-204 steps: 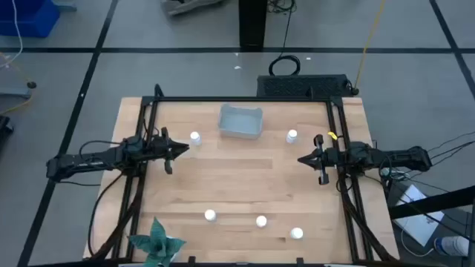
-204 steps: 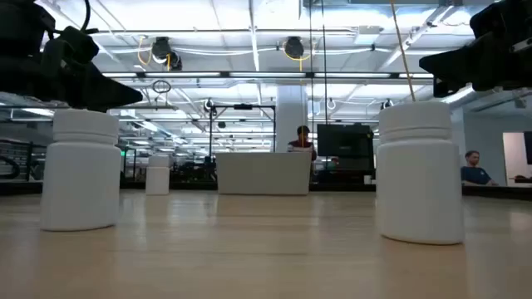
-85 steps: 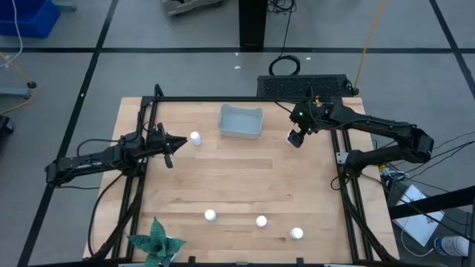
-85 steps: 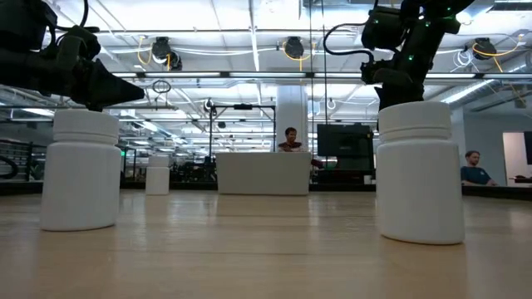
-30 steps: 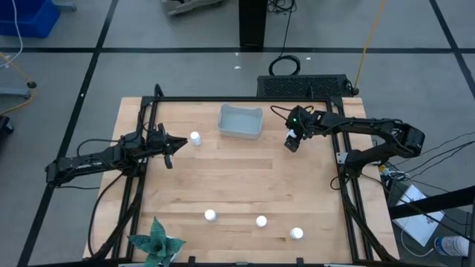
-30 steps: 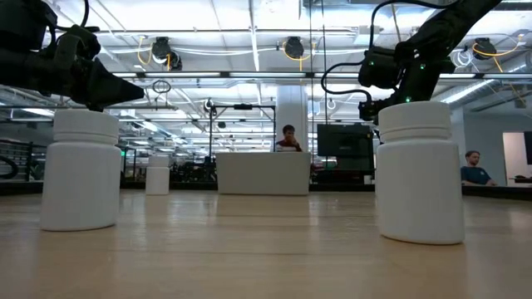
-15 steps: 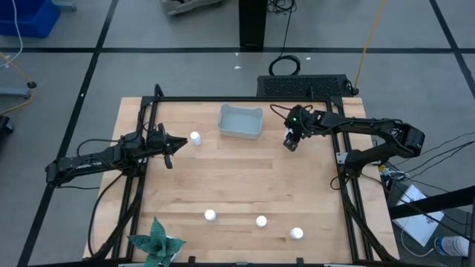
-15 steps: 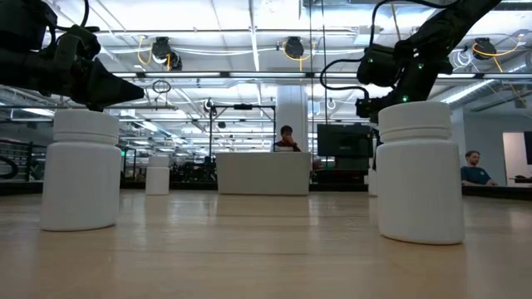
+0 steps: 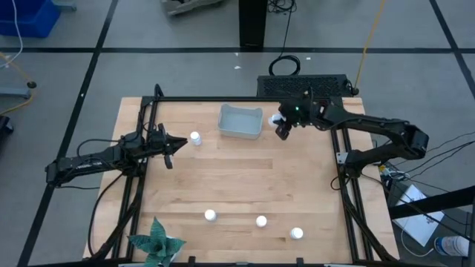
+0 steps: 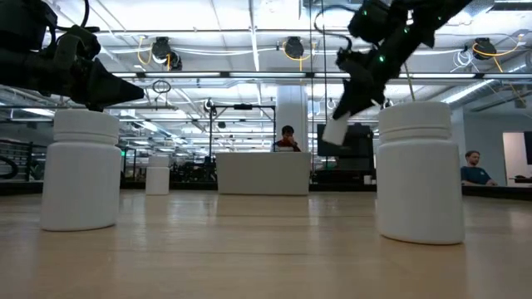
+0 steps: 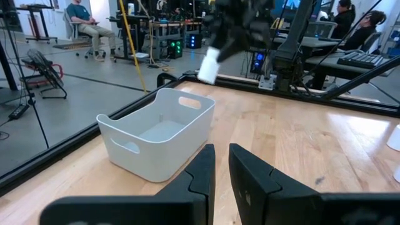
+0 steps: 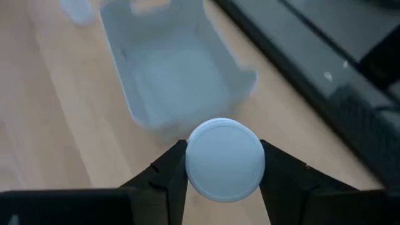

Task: Pick and place pill bottles into a basket
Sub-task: Put the white pill bottle into the gray bin

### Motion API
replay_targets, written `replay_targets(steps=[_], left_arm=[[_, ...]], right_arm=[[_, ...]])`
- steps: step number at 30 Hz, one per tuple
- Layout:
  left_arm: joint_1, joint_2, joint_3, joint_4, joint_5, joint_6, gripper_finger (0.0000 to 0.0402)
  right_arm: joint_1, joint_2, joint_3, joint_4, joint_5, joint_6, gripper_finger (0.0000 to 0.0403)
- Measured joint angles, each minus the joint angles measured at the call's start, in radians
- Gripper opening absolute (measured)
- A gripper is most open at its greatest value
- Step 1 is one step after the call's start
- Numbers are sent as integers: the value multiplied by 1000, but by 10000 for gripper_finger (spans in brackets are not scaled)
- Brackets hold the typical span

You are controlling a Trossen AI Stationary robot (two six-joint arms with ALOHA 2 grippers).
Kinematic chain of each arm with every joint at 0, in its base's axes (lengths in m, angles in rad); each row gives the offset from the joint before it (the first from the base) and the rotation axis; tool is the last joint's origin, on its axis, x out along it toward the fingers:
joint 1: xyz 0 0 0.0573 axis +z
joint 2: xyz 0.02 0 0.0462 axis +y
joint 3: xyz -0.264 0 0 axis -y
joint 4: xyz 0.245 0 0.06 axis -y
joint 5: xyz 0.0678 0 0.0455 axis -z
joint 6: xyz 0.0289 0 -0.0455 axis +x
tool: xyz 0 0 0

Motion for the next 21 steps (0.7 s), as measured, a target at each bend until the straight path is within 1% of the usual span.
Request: replay_targets(steps=[8, 16, 21], left_arm=[[0, 0, 0, -1, 0, 0, 51], [0, 0, 0, -1, 1, 0, 51], [0, 0, 0, -3, 1, 0, 51]], right_arm=[[4, 90, 188, -86, 0, -33, 144], [39, 242, 300, -118, -3, -68, 144], [53, 311, 337, -118, -3, -81, 144]])
